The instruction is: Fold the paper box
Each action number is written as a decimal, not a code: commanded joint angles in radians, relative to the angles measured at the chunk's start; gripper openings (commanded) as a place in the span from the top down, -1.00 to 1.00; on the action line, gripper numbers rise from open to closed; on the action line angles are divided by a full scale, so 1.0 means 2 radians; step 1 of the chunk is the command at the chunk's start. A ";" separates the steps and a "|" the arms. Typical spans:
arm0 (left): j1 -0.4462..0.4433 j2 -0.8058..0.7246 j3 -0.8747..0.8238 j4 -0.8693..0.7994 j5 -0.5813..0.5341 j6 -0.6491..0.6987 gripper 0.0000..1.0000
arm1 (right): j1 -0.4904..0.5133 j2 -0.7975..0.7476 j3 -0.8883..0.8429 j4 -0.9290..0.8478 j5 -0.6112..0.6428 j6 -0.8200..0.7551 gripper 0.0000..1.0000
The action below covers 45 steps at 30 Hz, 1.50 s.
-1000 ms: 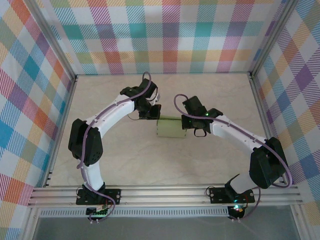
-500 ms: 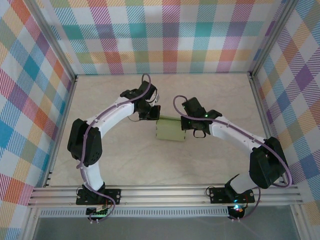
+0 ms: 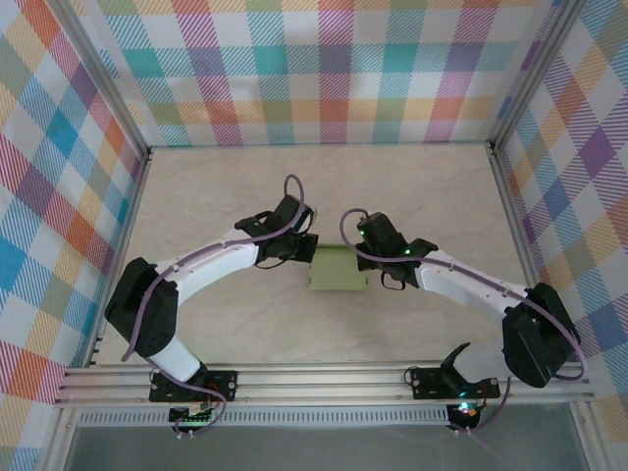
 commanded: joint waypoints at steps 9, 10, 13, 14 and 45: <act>-0.025 -0.033 -0.064 0.160 -0.044 0.031 1.00 | 0.024 -0.040 -0.056 0.151 0.022 -0.044 1.00; -0.028 -0.033 -0.072 0.169 -0.047 0.031 1.00 | 0.025 -0.041 -0.061 0.158 0.022 -0.044 1.00; -0.041 -0.038 -0.098 0.193 -0.066 0.040 1.00 | 0.031 -0.043 -0.078 0.176 0.022 -0.046 1.00; -0.045 -0.040 -0.106 0.201 -0.073 0.041 1.00 | 0.032 -0.044 -0.083 0.183 0.022 -0.048 1.00; -0.080 -0.062 -0.195 0.287 -0.132 0.076 1.00 | -0.013 -0.089 -0.052 0.095 -0.001 0.115 -0.65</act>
